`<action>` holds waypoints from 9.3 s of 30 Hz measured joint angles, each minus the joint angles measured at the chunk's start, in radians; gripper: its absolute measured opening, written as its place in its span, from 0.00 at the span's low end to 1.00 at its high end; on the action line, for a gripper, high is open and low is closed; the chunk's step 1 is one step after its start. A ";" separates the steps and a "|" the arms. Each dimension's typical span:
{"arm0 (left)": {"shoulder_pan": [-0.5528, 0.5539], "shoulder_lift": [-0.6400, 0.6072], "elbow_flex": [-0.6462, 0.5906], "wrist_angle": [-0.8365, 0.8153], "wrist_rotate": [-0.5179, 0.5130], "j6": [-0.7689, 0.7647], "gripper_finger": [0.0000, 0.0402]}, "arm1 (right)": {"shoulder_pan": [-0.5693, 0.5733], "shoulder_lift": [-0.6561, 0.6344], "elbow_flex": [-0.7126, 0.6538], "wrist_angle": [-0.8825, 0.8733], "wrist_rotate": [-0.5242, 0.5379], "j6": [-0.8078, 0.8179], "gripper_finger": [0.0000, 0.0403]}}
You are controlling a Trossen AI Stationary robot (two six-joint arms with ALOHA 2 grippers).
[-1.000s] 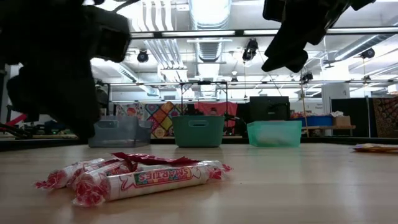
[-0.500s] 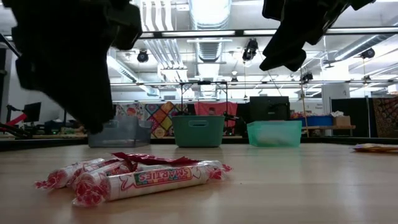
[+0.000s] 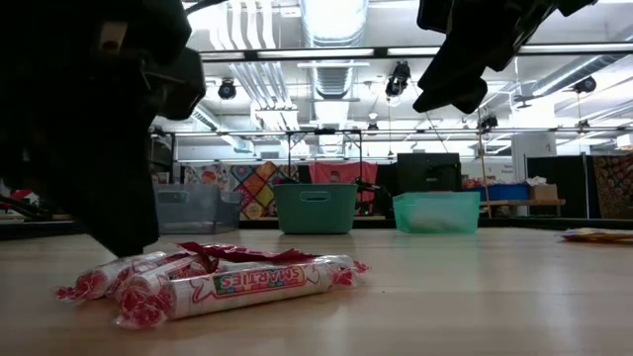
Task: Sort candy
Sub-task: Put the white candy on the black bin, then put the yellow candy on the light green bin
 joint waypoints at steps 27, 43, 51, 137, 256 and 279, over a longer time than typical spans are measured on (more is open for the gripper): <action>-0.016 0.006 0.087 -0.176 -0.009 -0.050 0.32 | 0.000 0.000 0.000 0.022 0.001 0.014 0.42; -0.017 0.086 0.201 -0.497 -0.025 -0.085 0.32 | 0.000 0.000 0.000 0.024 0.001 0.003 0.42; -0.018 0.084 0.288 -0.609 -0.025 -0.057 0.29 | 0.000 0.000 0.000 0.024 0.000 0.009 0.42; 0.983 -0.679 -0.211 -0.243 -0.098 1.046 0.01 | -0.291 -0.091 -0.015 0.086 0.052 -0.335 0.42; 0.385 -0.475 -0.120 -0.095 -0.078 1.050 0.28 | -0.186 -0.090 -0.345 -0.508 -0.008 0.552 0.11; 0.310 -0.475 -0.281 0.316 -0.070 1.074 0.21 | -0.186 -0.097 -0.268 0.254 -0.164 0.143 0.02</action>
